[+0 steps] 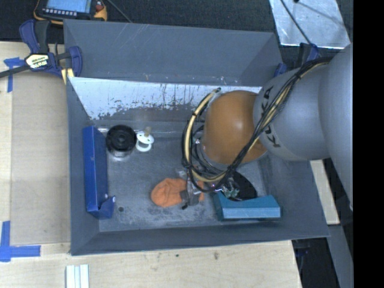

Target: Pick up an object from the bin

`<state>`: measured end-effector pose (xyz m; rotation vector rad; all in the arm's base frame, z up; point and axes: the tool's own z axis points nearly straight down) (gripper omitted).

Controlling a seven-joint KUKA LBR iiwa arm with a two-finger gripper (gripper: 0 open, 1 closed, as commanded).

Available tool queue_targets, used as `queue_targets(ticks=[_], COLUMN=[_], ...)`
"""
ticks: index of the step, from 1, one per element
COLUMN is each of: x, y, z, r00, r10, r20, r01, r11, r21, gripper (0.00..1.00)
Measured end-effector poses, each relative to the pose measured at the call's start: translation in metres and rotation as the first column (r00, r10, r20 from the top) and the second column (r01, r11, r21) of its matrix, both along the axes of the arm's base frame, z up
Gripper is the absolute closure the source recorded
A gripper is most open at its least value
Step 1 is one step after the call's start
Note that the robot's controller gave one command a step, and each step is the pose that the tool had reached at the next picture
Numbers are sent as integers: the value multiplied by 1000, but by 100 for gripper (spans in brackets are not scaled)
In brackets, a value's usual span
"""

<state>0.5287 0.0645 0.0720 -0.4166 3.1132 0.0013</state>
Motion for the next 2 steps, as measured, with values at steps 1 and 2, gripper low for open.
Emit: queue_targets(ticks=[1, 2], x=[1, 18], y=[1, -1], z=[-1, -1], r00=[1000, 1000], r10=[-7, -2], r20=[3, 1], r01=[7, 2], r11=[1000, 1000], r21=[-2, 2], gripper=[100, 100])
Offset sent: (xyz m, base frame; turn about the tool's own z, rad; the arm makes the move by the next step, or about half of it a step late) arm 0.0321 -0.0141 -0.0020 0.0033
